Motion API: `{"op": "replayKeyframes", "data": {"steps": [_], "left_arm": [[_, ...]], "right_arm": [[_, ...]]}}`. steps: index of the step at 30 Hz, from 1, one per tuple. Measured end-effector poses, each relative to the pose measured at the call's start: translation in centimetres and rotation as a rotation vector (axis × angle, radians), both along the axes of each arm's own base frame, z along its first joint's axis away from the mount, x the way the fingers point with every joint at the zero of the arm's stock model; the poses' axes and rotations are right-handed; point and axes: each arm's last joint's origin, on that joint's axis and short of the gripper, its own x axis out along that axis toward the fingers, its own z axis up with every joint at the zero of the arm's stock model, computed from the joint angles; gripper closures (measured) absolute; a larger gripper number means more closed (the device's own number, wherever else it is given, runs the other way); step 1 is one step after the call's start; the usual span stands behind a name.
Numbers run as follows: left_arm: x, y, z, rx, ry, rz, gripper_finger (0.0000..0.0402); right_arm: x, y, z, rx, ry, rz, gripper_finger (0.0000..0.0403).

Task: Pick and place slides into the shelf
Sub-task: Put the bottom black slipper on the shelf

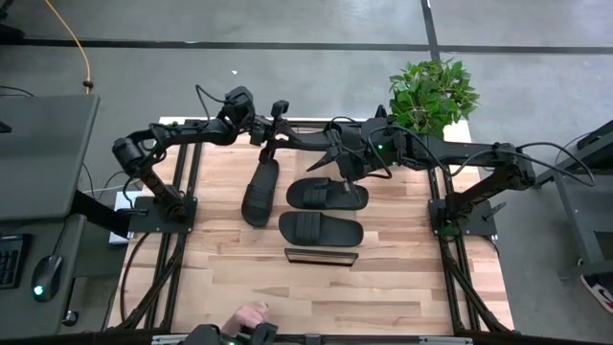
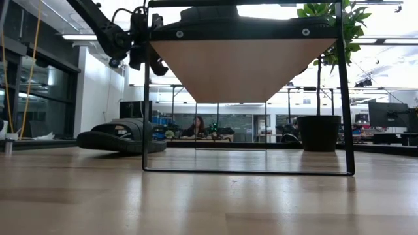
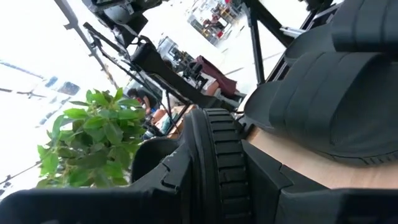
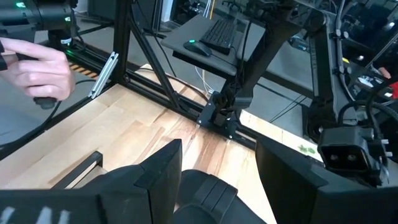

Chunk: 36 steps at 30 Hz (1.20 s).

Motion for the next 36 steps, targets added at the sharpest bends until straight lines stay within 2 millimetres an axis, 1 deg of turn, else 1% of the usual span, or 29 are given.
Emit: {"op": "replayKeyframes", "data": {"steps": [9, 17, 22, 29, 32, 36], "left_arm": [[-0.6, 0.9, 0.0, 0.005, -0.004, 0.030, 0.0309], [-0.1, 1.3, -1.1, -0.017, 0.019, 0.092, 0.0309], [0.3, 1.3, -1.2, -0.022, 0.025, 0.185, 0.0309], [0.2, 1.4, -1.3, -0.020, 0.029, 0.193, 0.0309], [0.2, 1.4, -1.3, -0.021, 0.030, 0.185, 0.0296], [0.2, 1.4, -1.5, -0.036, 0.048, 0.188, 0.0253]], "right_arm": [[0.0, 0.0, 0.0, 0.000, 0.003, 0.000, 0.0208], [0.0, 0.0, 0.0, 0.000, 0.003, 0.000, 0.0208], [0.0, 0.0, 0.0, 0.000, 0.002, 0.000, 0.0208], [0.0, 0.0, 0.0, 0.000, 0.002, 0.000, 0.0208], [0.0, 0.0, 0.0, 0.000, 0.002, 0.000, 0.0208], [0.0, 0.0, 0.0, 0.000, 0.002, 0.000, 0.0208]]}}
